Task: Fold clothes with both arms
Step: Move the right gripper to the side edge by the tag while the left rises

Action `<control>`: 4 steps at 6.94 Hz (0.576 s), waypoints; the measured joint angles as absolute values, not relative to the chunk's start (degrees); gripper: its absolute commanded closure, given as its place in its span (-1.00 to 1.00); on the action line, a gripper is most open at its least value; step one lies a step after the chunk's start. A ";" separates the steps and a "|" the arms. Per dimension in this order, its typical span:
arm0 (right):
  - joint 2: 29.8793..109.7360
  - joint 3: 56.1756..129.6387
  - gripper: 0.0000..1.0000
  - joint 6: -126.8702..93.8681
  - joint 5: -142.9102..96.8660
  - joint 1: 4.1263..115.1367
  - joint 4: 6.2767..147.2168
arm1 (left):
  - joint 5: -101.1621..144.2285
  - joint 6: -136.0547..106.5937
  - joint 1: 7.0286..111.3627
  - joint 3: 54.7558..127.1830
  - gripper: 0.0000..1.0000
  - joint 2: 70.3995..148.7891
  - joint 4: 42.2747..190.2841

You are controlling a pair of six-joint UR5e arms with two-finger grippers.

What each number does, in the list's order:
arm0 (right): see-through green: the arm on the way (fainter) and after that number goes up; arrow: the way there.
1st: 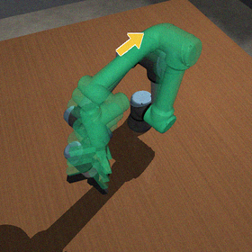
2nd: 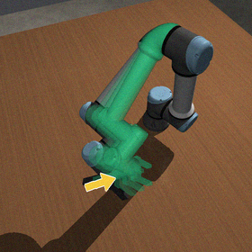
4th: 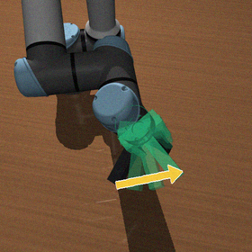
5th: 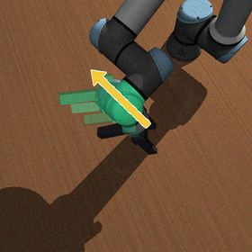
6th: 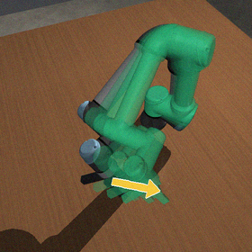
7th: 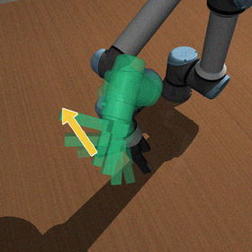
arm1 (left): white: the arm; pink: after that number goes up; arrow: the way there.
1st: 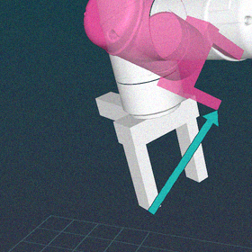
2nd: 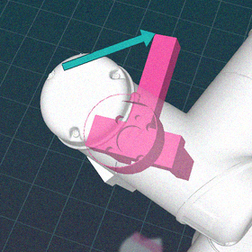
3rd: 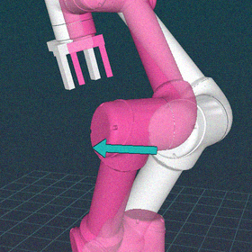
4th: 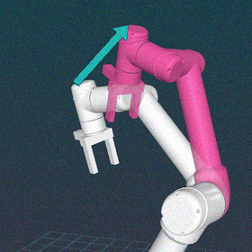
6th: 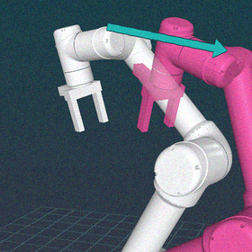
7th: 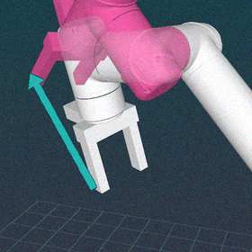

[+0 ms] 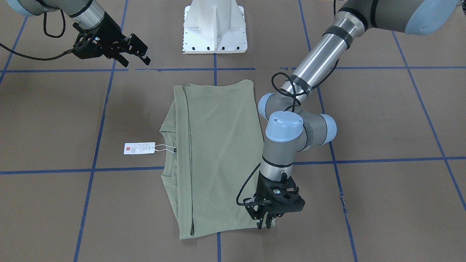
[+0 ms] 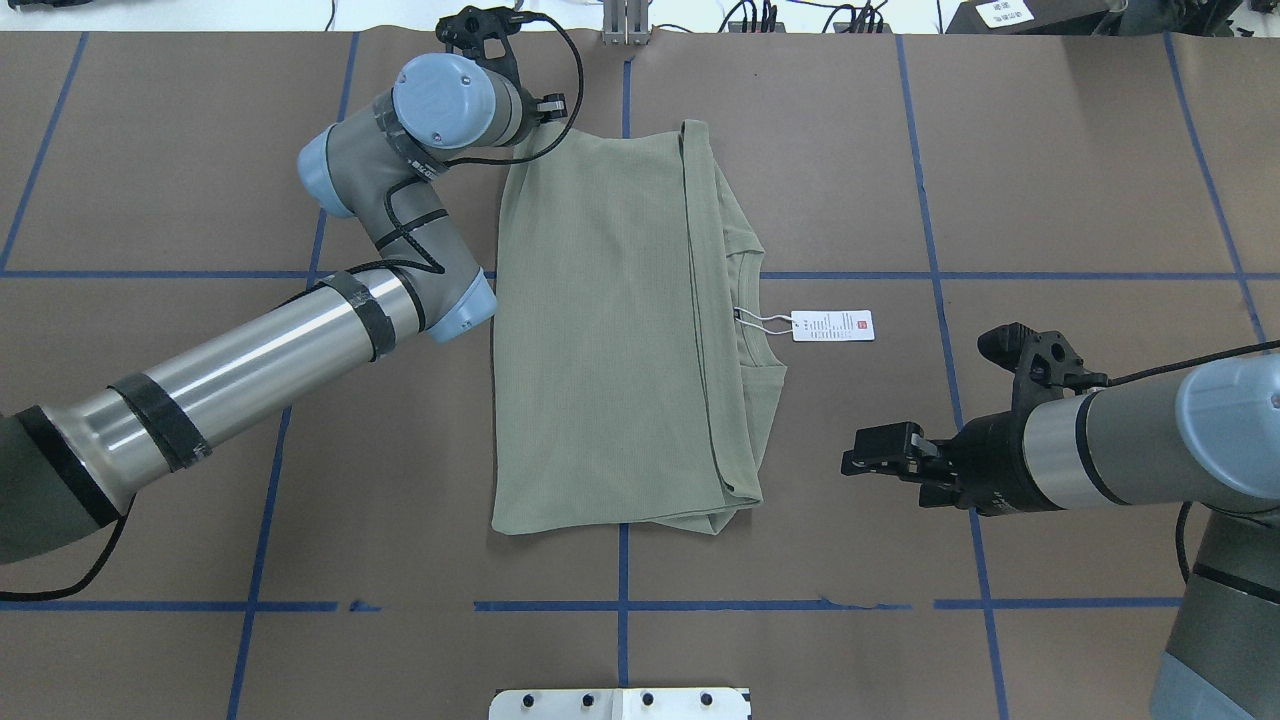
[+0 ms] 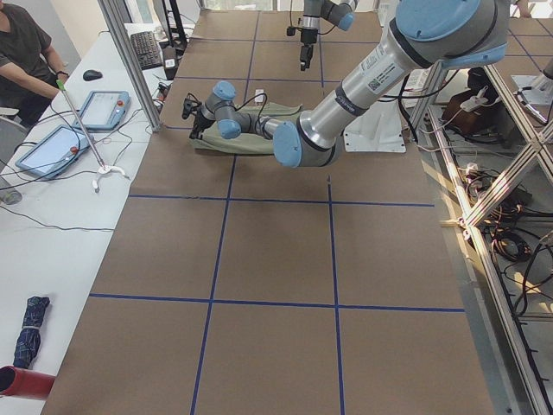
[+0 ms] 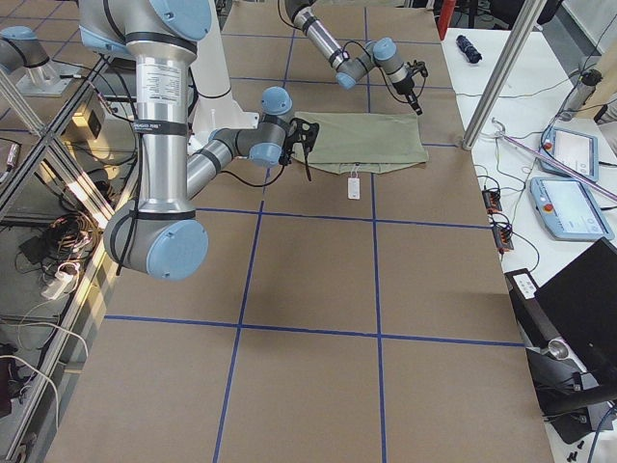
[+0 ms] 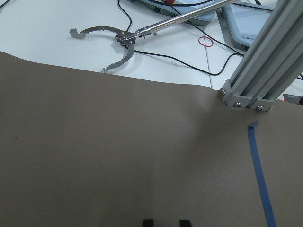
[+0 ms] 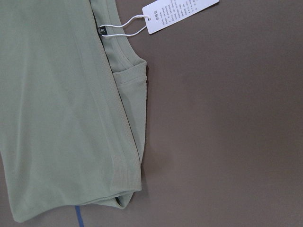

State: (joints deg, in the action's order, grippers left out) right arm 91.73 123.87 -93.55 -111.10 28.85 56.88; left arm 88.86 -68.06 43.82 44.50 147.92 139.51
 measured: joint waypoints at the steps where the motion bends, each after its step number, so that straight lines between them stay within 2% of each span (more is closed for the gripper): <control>1: 91.48 123.51 -1.00 -93.21 -111.07 29.23 57.38 | 89.62 -67.48 44.50 45.20 -1.00 147.92 139.46; 3: 87.56 122.78 -1.00 -87.49 -110.39 29.73 65.37 | 96.10 -65.64 46.30 50.13 -1.00 146.19 135.84; 4: 83.23 121.59 -1.00 -84.17 -109.95 29.82 71.89 | 98.81 -64.25 46.61 57.39 -1.00 142.43 131.38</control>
State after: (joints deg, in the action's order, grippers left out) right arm 83.23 121.59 -84.17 -109.95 29.82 71.89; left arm 98.81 -64.25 46.61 57.39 142.43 131.38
